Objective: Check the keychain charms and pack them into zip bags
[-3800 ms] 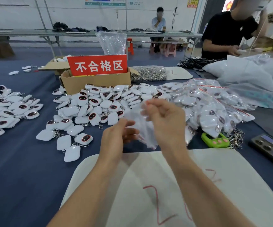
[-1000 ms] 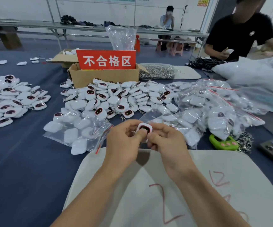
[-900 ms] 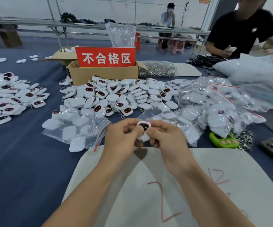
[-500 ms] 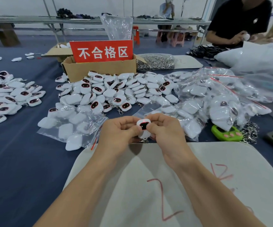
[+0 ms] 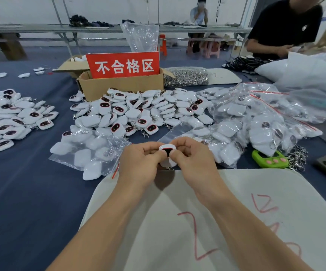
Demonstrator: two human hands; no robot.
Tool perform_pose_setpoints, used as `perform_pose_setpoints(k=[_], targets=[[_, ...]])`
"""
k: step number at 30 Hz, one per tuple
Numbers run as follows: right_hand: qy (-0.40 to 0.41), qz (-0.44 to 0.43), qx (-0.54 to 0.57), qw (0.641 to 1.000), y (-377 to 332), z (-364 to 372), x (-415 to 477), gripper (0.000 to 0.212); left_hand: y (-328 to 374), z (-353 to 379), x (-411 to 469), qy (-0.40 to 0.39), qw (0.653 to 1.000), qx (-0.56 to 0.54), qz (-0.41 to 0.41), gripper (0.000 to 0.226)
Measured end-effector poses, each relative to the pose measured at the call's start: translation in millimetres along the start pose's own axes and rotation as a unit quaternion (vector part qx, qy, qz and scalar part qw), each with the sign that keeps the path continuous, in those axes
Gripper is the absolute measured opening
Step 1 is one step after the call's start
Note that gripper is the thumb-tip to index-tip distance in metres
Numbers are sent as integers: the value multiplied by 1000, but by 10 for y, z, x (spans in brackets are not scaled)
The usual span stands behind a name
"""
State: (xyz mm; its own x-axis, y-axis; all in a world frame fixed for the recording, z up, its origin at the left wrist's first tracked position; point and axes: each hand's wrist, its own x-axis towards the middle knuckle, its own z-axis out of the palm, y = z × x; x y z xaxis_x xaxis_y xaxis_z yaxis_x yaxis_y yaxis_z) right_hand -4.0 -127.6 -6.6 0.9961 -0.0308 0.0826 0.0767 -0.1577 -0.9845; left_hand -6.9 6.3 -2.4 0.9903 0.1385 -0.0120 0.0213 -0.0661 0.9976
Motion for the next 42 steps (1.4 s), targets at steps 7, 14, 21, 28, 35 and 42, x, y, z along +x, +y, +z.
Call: perform_pose_setpoints(k=[7, 14, 21, 28, 35, 42], targets=[[-17, -2, 23, 1000, -23, -37, 16, 26, 4, 17, 27, 3, 996, -79, -40, 14], [-13, 23, 25, 999, -1, -45, 54, 35, 5, 54, 7, 4, 994, -102, -42, 13], [-16, 4, 17, 1000, -13, -72, 48, 29, -5, 62, -12, 29, 999, 9, 33, 23], [84, -105, -129, 982, -66, -116, 1, 25, 22, 36, -99, 122, 912, 316, 231, 26], [108, -178, -120, 971, -107, -95, -42, 44, 0, 26, -109, 113, 923, 208, 304, 31], [95, -167, -143, 971, -93, -151, 11, 47, 46, 62, -41, 64, 978, 110, 163, 42]])
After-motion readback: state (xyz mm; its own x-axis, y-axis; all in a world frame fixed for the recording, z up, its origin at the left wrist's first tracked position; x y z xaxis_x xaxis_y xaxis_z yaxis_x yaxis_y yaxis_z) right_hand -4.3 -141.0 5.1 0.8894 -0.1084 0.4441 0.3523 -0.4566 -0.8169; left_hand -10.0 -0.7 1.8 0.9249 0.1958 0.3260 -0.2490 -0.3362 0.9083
